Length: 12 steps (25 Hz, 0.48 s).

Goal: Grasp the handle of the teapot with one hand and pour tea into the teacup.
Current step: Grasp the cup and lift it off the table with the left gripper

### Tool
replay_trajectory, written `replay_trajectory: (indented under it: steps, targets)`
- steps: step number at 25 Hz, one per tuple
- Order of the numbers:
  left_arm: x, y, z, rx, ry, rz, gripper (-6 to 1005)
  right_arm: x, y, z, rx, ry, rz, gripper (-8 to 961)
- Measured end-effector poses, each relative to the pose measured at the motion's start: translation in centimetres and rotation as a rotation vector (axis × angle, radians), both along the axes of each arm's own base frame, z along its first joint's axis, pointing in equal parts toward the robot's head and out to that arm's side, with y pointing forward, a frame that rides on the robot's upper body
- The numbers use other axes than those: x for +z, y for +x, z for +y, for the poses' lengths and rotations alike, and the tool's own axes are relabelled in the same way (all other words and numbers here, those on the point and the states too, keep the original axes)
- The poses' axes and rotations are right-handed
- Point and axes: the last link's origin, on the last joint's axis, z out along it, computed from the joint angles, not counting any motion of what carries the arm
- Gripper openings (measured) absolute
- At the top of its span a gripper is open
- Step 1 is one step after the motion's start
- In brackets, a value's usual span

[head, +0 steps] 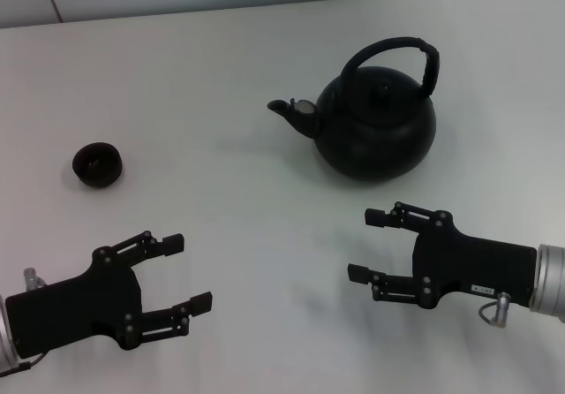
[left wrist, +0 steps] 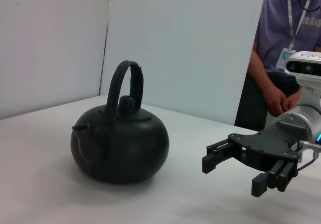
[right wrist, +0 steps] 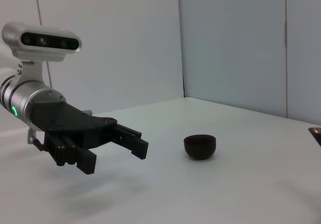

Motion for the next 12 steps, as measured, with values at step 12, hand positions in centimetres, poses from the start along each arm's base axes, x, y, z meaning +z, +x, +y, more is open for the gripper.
replay_trajectory:
  steps: [12]
  targets:
    - [0.07, 0.03, -0.14, 0.004, 0.005, -0.013, 859, -0.04, 0.01, -0.07, -0.003, 0.001, 0.002, 785]
